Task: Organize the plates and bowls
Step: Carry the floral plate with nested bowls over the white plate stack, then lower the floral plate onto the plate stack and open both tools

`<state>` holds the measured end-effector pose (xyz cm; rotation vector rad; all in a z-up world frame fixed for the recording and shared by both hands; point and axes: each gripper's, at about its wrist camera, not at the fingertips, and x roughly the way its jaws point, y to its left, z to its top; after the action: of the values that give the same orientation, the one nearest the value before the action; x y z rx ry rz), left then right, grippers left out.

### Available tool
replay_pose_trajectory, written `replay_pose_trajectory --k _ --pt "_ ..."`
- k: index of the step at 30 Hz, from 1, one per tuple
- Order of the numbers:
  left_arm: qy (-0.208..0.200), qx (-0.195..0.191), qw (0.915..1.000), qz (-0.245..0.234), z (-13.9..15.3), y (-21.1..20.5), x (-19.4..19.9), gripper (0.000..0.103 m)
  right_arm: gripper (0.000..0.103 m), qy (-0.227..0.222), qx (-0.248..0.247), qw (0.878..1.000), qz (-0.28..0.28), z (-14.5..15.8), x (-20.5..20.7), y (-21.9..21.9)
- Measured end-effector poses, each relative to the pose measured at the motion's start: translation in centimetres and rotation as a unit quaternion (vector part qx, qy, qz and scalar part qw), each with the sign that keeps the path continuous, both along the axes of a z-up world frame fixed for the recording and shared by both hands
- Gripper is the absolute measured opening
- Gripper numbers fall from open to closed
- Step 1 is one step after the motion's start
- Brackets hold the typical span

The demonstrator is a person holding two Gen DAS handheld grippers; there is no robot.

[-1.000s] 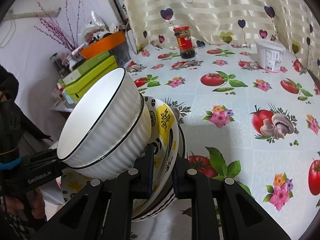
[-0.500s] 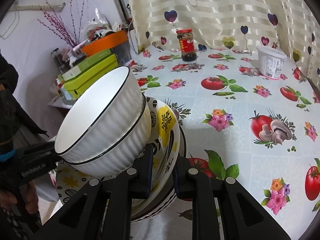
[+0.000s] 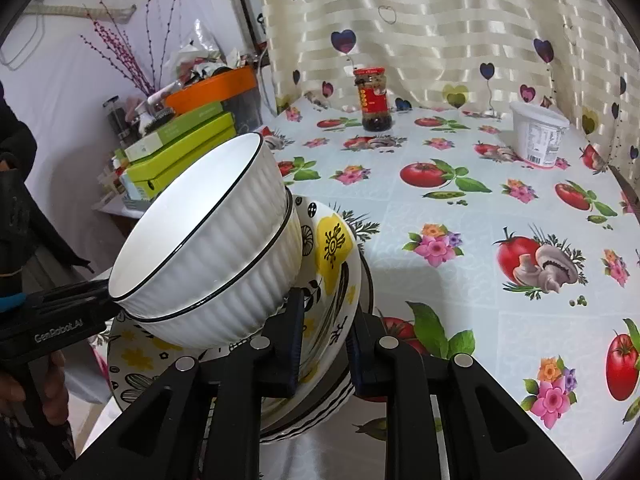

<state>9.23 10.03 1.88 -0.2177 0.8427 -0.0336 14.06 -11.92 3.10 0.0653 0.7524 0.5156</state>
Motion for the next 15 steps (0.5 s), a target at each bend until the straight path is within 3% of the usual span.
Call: replay_pose_trajectory --k 15 --pt "-0.009 0.037 0.9992 0.006 0.0 -1.2 -1.5 0.028 0.024 -0.02 -0.027 0.999 -0.006 0.1 -1.3 0.3"
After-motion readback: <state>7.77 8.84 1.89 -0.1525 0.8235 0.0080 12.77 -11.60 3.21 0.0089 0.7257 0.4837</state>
